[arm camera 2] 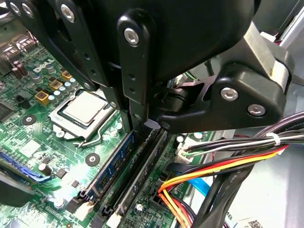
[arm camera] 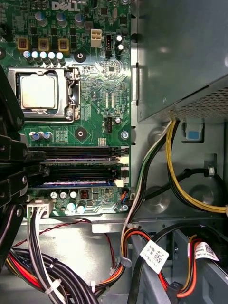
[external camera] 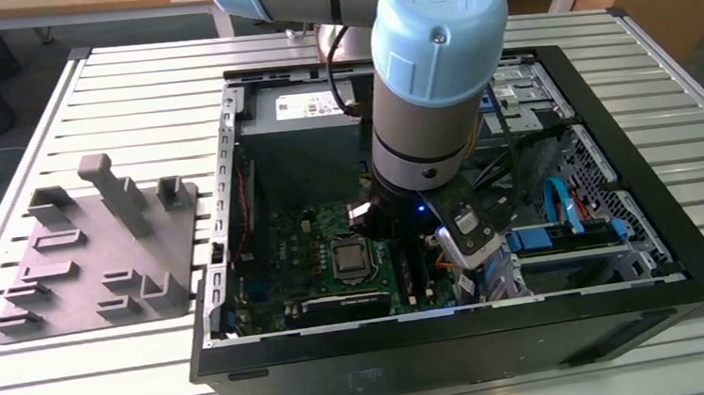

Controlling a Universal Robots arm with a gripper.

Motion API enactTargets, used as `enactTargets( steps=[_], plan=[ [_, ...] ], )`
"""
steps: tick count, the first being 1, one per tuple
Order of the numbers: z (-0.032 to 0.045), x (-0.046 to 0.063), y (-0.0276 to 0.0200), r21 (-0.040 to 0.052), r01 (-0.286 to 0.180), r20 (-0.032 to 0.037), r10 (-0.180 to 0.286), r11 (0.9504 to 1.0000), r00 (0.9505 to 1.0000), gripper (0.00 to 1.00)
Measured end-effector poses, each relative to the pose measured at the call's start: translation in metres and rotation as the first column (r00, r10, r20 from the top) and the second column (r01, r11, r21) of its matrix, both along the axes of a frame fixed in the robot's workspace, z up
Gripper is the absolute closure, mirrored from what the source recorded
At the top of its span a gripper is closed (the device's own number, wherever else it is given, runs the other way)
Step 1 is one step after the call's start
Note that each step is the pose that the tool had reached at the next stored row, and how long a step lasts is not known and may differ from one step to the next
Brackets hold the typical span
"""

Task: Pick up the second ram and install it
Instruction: 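Insert the second ram into the second slot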

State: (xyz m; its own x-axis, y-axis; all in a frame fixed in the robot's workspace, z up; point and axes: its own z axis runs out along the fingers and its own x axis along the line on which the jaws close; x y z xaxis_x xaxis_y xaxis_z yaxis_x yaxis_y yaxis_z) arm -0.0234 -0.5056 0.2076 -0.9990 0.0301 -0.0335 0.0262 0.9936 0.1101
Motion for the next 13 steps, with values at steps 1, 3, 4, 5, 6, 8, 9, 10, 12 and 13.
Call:
enactTargets(
  steps=[1, 3, 4, 5, 6, 8, 9, 10, 12, 13],
  plan=[
    [-0.0001, 0.000, 0.0001, 0.0005, 0.000, 0.0003, 0.000, 1.0000, 1.0000, 0.85],
    [-0.0003, 0.000, 0.0001, 0.0007, 0.000, 0.0003, 0.000, 1.0000, 1.0000, 0.85],
    [-0.0002, 0.000, 0.0001, 0.0003, 0.000, 0.0002, 0.000, 1.0000, 1.0000, 0.79],
    [0.0000, 0.000, 0.0000, -0.0001, 0.000, 0.0000, 0.000, 1.0000, 1.0000, 0.79],
    [0.0012, 0.000, -0.0001, -0.0009, 0.000, -0.0001, 0.000, 1.0000, 1.0000, 0.79],
    [0.0072, 0.000, 0.0000, -0.0019, 0.000, 0.0000, 0.000, 1.0000, 1.0000, 0.79],
    [0.0112, 0.000, 0.0000, -0.0039, 0.000, 0.0000, 0.000, 1.0000, 1.0000, 0.79],
    [0.0150, 0.000, 0.0000, -0.0054, 0.000, 0.0000, 0.000, 1.0000, 1.0000, 0.79],
    [0.0224, 0.000, 0.0003, -0.0098, 0.000, 0.0001, 0.000, 1.0000, 1.0000, 0.79],
    [0.0249, 0.000, 0.0009, -0.0150, 0.000, 0.0002, 0.000, 0.9999, 1.0000, 0.79]
  ],
)
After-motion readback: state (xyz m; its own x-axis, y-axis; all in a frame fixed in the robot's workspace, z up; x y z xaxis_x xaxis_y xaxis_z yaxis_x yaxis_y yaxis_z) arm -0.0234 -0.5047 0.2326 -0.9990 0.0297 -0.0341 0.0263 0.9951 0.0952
